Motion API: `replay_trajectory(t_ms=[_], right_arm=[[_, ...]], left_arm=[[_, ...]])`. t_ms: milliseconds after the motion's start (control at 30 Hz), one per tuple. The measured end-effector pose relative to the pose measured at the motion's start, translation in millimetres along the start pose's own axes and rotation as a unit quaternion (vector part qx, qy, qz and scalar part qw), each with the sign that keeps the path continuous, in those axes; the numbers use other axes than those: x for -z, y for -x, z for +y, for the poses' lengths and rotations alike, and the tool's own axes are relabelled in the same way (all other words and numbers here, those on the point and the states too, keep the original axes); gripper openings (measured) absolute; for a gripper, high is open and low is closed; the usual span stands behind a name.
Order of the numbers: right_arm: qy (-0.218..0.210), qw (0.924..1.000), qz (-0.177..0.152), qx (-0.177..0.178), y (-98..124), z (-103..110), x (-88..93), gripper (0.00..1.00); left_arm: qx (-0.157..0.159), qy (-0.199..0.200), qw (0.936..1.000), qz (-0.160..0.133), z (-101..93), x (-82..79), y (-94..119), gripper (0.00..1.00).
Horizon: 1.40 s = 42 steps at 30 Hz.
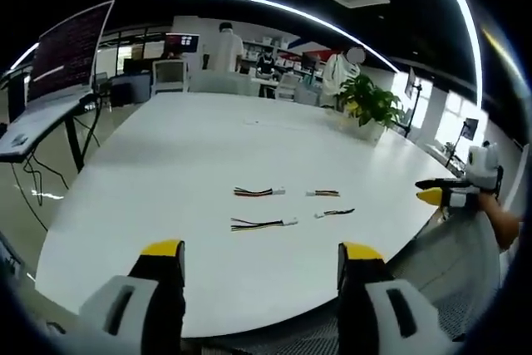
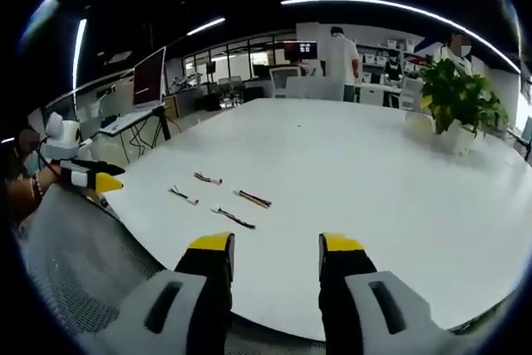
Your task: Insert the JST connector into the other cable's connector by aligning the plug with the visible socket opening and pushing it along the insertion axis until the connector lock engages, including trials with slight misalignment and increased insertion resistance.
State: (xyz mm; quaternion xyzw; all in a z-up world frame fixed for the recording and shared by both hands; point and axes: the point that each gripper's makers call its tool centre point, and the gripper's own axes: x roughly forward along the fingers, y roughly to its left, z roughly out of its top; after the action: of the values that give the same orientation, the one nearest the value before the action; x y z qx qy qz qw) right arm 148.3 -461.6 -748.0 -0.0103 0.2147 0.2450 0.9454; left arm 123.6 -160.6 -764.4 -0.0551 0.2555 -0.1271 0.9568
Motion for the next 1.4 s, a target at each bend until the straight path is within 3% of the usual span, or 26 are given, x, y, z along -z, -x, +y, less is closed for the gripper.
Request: replay_trajectory(t_ms=[133, 233, 267, 300, 433, 800, 867, 933, 1000, 1067, 1133, 1167, 1200, 1233, 1267, 1300, 1333, 1400], right_arm=[[0.010, 0.9997, 0.015, -0.018, -2, 7, 5.1, 0.36], [0.000, 0.9997, 0.000, -0.026, -2, 9, 1.5, 0.36], [-0.008, 0.9992, -0.004, -0.038, -3, 15, 2.1, 0.36], [0.001, 0.9993, 0.004, -0.037, -4, 15, 4.0, 0.35], [-0.001, 0.9996, 0.005, -0.028, -3, 12, 4.4, 0.34], [0.006, 0.9987, 0.020, -0.047, -5, 18, 8.5, 0.34], [-0.001, 0.9991, 0.007, -0.042, -4, 16, 4.5, 0.34], [-0.033, 0.9981, -0.035, -0.038, -3, 14, -8.9, 0.33], [-0.036, 0.9976, -0.053, -0.026, 0, 8, -14.1, 0.30], [-0.043, 0.9974, -0.047, -0.032, -1, 9, -12.5, 0.36], [-0.064, 0.9962, -0.010, -0.059, -4, 13, -0.2, 0.46], [-0.097, 0.9934, 0.009, -0.060, -5, 10, 6.4, 0.52], [-0.118, 0.9910, 0.002, -0.064, -6, 7, 4.3, 0.57], [-0.135, 0.9880, -0.010, -0.074, -7, 6, 0.1, 0.60], [-0.141, 0.9859, -0.020, -0.088, -6, 7, -4.4, 0.63], [-0.129, 0.9874, -0.017, -0.090, -5, 7, -4.4, 0.64], [-0.116, 0.9884, -0.015, -0.096, -5, 9, -4.9, 0.63], [-0.053, 0.9925, -0.002, -0.110, -7, 15, -3.0, 0.60]], left_arm=[[-0.009, 0.018, 0.9994, -0.029, 3.8, -8.5, 2, 0.71], [-0.014, 0.016, 0.9995, -0.025, 6.0, -7.9, 2, 0.72], [-0.024, -0.007, 0.9993, -0.029, 12.8, -7.4, 2, 0.71], [-0.039, 0.026, 0.9989, -0.007, 16.3, 0.3, 3, 0.72], [-0.022, 0.009, 0.9997, -0.002, 9.0, 0.3, -1, 0.70], [-0.024, 0.014, 0.9996, 0.003, 10.8, 1.2, 0, 0.72], [-0.026, 0.017, 0.9995, 0.007, 12.1, 2.3, -1, 0.72], [-0.029, 0.029, 0.9991, 0.005, 14.6, 1.9, -1, 0.73], [-0.027, 0.034, 0.9991, 0.000, 14.3, 0.7, -1, 0.73], [-0.021, 0.036, 0.9991, 0.006, 12.4, 2.3, -2, 0.73], [-0.002, 0.043, 0.9989, 0.015, 9.3, 5.0, -6, 0.75], [0.021, 0.072, 0.9970, 0.020, 6.4, 5.6, -7, 0.80], [0.027, 0.085, 0.9958, 0.019, 6.3, 4.8, -8, 0.93], [0.034, 0.129, 0.9910, 0.011, 8.0, 1.3, -10, 0.99], [0.044, 0.145, 0.9885, 0.008, 8.4, -0.9, -7, 0.96], [0.047, 0.157, 0.9863, -0.015, 9.7, -9.2, -7, 0.97], [0.049, 0.145, 0.9873, -0.043, 12.9, -18.8, -6, 0.99], [0.051, 0.119, 0.9910, -0.036, 12.4, -20.2, -5, 0.99]])
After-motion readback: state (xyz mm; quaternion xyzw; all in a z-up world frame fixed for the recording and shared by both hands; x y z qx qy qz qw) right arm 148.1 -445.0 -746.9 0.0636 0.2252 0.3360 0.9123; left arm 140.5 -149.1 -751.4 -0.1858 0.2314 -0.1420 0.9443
